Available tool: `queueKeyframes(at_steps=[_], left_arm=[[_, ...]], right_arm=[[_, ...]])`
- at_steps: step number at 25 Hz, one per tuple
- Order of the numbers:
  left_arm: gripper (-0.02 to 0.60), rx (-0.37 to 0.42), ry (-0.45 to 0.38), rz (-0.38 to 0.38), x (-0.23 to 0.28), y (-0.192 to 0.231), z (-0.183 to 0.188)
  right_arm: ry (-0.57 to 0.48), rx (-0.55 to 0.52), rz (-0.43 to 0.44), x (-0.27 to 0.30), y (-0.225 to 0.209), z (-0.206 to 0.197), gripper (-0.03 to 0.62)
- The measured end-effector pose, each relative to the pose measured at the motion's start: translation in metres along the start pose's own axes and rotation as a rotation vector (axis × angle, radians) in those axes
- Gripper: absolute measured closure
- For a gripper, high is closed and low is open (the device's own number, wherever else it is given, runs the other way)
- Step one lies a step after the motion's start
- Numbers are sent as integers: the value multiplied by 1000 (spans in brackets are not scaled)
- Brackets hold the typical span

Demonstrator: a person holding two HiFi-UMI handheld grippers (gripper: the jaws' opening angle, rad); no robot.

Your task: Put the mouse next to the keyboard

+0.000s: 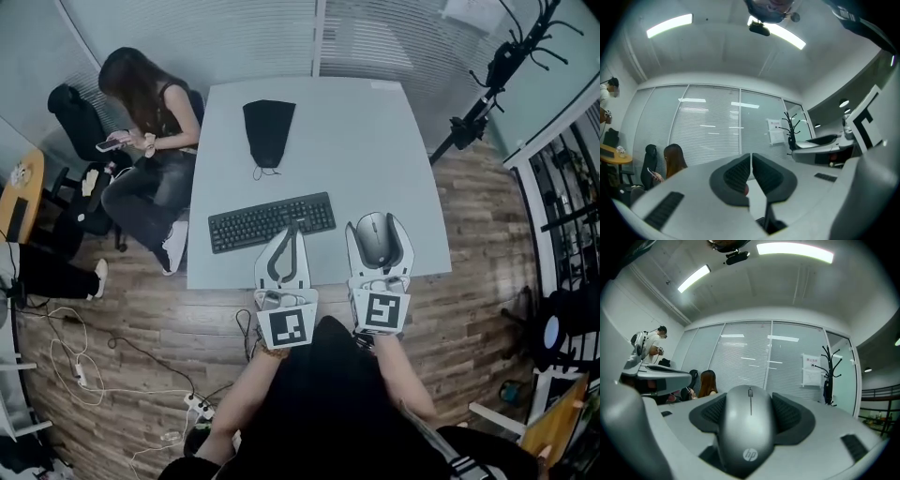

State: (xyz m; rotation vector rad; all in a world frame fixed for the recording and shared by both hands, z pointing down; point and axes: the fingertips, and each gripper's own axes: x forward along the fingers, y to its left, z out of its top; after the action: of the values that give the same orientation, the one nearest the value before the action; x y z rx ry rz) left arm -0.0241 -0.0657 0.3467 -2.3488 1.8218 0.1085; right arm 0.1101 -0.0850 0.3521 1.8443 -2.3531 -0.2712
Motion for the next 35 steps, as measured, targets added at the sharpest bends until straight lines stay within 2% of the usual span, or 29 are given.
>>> queueKeyframes(at_steps=[1, 3, 4, 7, 8, 23, 35], left_arm=[[560, -48, -2, 13, 3, 6, -5], [560, -73, -12, 19, 11, 13, -11], [560, -54, -19, 9, 15, 15, -11], [560, 122, -5, -63, 23, 11, -14], [560, 142, 0, -73, 26, 10, -16], [559, 154, 65, -93, 67, 0, -76], [560, 159, 64, -109, 83, -8, -98]], right_arm=[[-4, -3, -5, 4, 4, 0, 301], [-20, 7, -15, 12, 8, 0, 301], [-27, 15, -20, 14, 8, -1, 301], [-21, 8, -25, 22, 10, -5, 301], [-17, 2, -23, 25, 10, -8, 301], [81, -12, -19, 81, -12, -88, 301], [129, -6, -21, 105, -27, -130, 301]])
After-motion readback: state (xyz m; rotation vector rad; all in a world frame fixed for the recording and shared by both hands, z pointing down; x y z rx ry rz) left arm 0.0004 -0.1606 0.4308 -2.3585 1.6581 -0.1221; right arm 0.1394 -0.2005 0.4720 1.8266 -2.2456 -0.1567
